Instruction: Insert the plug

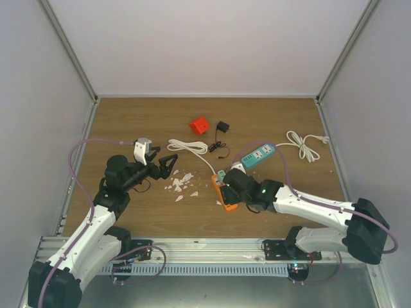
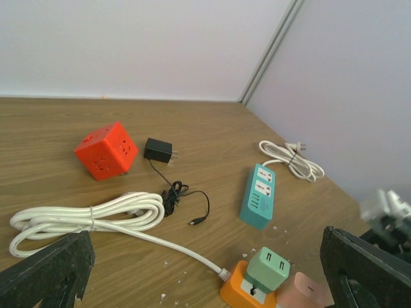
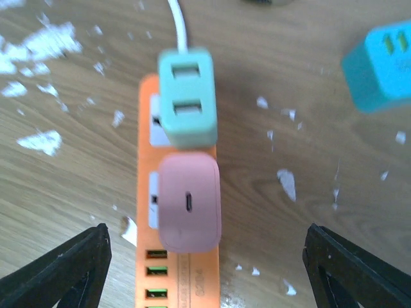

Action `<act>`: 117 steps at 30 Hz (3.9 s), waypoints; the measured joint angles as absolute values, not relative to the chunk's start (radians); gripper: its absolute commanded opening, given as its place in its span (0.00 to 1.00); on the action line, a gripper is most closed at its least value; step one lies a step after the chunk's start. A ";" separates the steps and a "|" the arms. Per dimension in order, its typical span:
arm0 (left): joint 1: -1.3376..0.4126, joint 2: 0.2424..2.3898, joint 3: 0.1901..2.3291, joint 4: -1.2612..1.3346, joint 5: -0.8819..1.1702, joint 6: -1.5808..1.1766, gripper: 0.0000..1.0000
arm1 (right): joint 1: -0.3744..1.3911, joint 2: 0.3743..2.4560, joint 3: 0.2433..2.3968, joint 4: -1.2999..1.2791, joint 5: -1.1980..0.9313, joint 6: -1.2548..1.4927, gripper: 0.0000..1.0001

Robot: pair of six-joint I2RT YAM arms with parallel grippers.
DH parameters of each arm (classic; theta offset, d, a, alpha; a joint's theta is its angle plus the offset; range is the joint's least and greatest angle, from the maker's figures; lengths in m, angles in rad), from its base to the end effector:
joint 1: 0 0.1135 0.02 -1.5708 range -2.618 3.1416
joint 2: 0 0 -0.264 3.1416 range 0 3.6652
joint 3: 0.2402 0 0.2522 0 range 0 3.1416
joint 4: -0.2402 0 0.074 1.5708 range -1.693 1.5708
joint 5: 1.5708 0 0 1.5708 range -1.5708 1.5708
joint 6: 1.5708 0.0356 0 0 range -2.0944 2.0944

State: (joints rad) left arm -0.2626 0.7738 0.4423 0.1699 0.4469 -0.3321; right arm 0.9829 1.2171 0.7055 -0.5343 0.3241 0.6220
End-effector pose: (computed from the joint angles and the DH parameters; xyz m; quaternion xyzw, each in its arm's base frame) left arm 0.1766 -0.0634 0.2579 0.1176 0.7475 -0.3465 0.5544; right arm 0.1345 0.1814 0.2003 -0.1299 0.9451 0.0758 0.2900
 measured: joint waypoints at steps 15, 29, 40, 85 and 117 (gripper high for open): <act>-0.262 0.765 0.439 0.170 0.445 -0.332 0.99 | 0.904 1.295 0.810 -0.453 0.250 0.531 0.59; -0.262 0.766 0.433 0.170 0.439 -0.332 0.99 | 0.863 1.415 0.810 -0.337 0.203 0.524 0.25; -0.262 0.766 0.433 0.170 0.438 -0.332 0.99 | 0.860 1.432 0.796 -0.274 0.200 0.527 0.17; -0.260 0.819 0.432 0.168 0.436 -0.333 0.99 | 0.905 1.539 0.689 -0.220 0.163 0.506 0.57; -0.089 0.974 1.071 -0.363 0.282 -0.399 0.99 | 1.077 2.370 1.825 -0.364 0.176 0.539 0.34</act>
State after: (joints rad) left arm -0.0895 0.9745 1.0706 -0.3634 0.2817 -0.3988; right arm 1.0771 2.3699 1.8252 -0.3645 0.1764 0.5392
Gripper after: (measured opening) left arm 0.990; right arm 0.529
